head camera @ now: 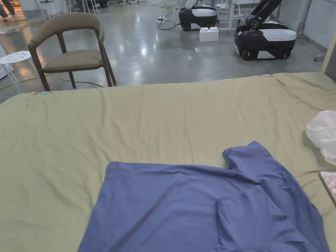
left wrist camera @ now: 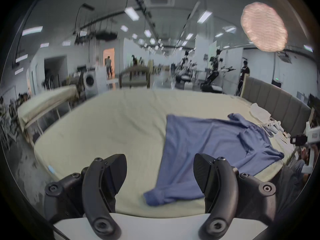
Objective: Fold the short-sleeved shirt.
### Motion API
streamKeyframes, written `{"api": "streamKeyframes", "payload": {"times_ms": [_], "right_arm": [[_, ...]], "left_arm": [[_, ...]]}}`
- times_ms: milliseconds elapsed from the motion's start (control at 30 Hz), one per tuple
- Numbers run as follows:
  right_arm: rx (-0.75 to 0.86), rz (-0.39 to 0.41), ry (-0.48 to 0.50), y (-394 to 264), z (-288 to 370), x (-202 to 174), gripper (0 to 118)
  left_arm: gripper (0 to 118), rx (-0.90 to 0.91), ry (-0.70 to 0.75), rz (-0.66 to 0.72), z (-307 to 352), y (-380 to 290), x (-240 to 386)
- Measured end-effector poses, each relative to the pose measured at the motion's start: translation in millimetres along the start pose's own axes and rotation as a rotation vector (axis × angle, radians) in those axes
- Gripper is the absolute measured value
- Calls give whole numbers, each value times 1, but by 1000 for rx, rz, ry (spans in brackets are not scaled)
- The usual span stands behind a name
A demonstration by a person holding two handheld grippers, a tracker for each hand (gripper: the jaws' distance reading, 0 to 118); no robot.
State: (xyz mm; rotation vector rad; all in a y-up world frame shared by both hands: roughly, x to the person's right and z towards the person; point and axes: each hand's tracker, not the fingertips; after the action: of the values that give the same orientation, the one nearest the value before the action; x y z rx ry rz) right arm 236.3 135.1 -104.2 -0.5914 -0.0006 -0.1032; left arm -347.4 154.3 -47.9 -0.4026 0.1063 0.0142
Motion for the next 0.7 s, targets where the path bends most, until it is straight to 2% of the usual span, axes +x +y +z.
{"api": "streamKeyframes", "payload": {"times_ms": [133,200,333,433,600,700], "right_arm": [[106,42,52,20,22,-28,72],[139,59,87,27,27,-40,64],[196,118,92,36,35,-62,12],[228,132,101,38,37,-70,1],[194,116,113,33,30,-73,0],[169,98,112,27,28,-70,0]], "left_arm": [[81,113,-8,-56,26,24,27],[74,129,-37,-44,34,31,37],[22,163,-45,-46,44,39,49],[0,169,-60,-45,48,38,49],[0,133,-56,-30,48,37,40],[0,43,-58,17,35,30,24]]}}
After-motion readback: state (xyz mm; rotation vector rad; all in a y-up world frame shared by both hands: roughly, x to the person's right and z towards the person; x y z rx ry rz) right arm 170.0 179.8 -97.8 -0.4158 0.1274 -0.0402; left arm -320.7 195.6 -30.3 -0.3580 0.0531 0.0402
